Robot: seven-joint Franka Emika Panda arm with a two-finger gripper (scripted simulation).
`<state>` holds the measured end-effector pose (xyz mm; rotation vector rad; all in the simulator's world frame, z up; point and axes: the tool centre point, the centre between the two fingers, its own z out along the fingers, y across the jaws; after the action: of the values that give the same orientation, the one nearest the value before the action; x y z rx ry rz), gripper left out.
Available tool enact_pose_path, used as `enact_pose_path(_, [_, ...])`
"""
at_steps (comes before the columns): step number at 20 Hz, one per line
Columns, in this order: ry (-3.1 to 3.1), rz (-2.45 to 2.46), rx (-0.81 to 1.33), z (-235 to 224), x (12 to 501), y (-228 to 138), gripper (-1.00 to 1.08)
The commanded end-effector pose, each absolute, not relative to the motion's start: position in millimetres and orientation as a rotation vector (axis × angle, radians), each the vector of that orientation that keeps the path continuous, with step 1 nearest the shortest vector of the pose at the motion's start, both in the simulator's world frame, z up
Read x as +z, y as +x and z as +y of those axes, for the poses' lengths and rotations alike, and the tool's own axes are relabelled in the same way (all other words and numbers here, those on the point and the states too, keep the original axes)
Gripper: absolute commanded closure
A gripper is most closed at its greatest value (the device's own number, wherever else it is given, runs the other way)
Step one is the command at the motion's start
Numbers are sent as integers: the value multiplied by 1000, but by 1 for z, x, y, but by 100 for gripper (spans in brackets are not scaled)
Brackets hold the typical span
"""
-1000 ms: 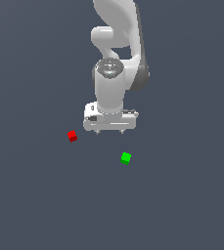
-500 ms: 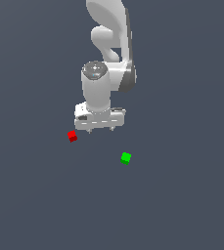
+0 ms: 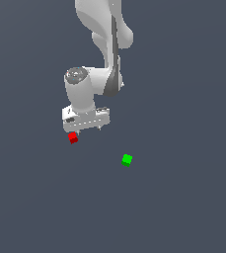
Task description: Stack the red cube on top of the green cube.
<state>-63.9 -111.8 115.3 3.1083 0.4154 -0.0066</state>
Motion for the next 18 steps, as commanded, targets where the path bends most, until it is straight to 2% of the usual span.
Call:
enact_pose_path(1, [3102, 468, -5, -128, 108, -70, -92])
enact_pose_path(10, [3076, 630, -2, -182, 84, -83, -92])
enact_pose_path(18, [3060, 710, 0, -210, 72, -86, -92])
